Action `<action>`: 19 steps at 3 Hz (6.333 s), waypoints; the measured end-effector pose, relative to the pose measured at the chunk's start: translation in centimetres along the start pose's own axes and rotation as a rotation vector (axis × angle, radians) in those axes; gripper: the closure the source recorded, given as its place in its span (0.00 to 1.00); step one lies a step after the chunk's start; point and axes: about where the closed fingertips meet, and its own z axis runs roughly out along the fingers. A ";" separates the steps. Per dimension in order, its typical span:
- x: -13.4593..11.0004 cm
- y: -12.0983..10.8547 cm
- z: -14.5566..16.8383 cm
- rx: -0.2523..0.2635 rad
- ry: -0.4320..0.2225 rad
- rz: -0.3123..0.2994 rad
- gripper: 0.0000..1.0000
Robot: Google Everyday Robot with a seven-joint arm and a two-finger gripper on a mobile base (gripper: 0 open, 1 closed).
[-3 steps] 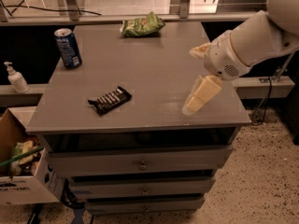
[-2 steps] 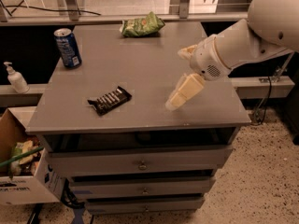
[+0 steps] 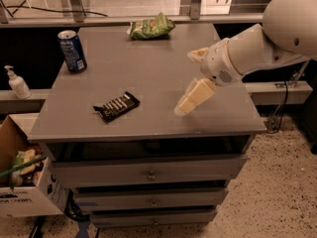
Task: Pick pepsi can
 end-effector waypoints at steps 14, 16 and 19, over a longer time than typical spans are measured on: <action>-24.0 -7.5 30.8 -0.120 -0.642 0.104 0.41; -24.1 -7.7 29.6 -0.078 -0.661 0.091 0.88; -22.7 -8.8 20.1 -0.008 -0.668 0.053 1.00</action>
Offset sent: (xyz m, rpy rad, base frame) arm 0.1220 0.0575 0.0212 0.2322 -0.1289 0.0006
